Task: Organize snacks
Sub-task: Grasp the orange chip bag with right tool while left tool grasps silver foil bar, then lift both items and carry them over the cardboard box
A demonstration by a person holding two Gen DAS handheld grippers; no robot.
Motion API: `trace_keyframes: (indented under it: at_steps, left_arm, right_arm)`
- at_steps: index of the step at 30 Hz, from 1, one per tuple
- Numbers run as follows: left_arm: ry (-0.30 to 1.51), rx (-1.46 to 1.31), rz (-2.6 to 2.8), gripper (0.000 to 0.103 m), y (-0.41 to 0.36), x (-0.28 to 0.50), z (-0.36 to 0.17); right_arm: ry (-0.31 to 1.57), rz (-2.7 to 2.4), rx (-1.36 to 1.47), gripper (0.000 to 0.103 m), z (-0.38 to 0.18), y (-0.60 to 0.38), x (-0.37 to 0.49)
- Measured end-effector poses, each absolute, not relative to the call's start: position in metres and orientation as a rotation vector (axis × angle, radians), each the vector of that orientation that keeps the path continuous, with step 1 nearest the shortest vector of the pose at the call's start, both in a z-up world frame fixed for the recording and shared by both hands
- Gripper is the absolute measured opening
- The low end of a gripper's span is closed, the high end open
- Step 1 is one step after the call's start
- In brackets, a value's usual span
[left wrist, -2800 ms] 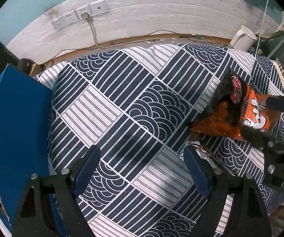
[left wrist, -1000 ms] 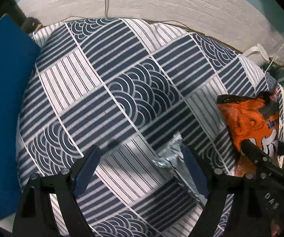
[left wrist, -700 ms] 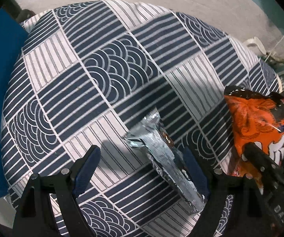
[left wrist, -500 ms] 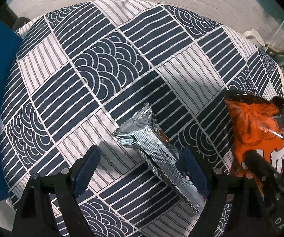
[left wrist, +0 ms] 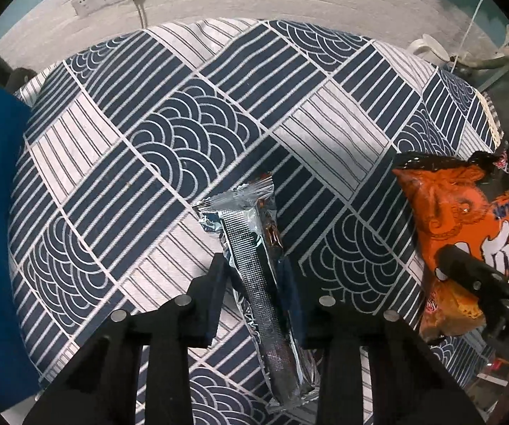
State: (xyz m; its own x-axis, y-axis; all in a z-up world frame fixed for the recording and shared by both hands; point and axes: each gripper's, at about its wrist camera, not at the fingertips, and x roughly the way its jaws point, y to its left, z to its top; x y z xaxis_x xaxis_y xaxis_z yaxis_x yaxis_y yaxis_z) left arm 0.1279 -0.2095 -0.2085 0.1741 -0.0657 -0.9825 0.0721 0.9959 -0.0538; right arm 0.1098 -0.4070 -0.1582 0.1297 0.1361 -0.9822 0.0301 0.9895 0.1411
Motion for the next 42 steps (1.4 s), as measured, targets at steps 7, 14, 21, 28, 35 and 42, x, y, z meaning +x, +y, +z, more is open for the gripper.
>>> trace_keyframes:
  at_steps: [7,14,21,28,35,42]
  left_arm:
    - [1.307,0.091,-0.098,0.030,-0.206,0.124,-0.183]
    - [1.235,0.104,-0.082,0.027,-0.188,0.113,-0.155]
    - [1.148,0.101,-0.098,0.025,-0.181,0.103,-0.126]
    - [1.092,0.070,-0.097,0.025,-0.160,0.098,-0.098]
    - [1.007,0.038,-0.087,0.025,-0.126,0.087,-0.056]
    - [0.939,-0.005,-0.063,0.025,-0.083,0.079,-0.017]
  right_arm:
    - [1.386,0.055,0.050,0.050,-0.156,-0.391,0.106]
    - [1.317,0.027,0.072,0.049,-0.129,-0.386,0.098]
    - [1.224,0.031,0.063,0.049,-0.087,-0.366,0.090]
    - [1.159,0.050,0.080,0.049,-0.058,-0.341,0.084]
    - [1.101,0.091,0.081,0.049,-0.027,-0.309,0.080]
    - [1.057,0.159,0.069,0.049,0.003,-0.267,0.080]
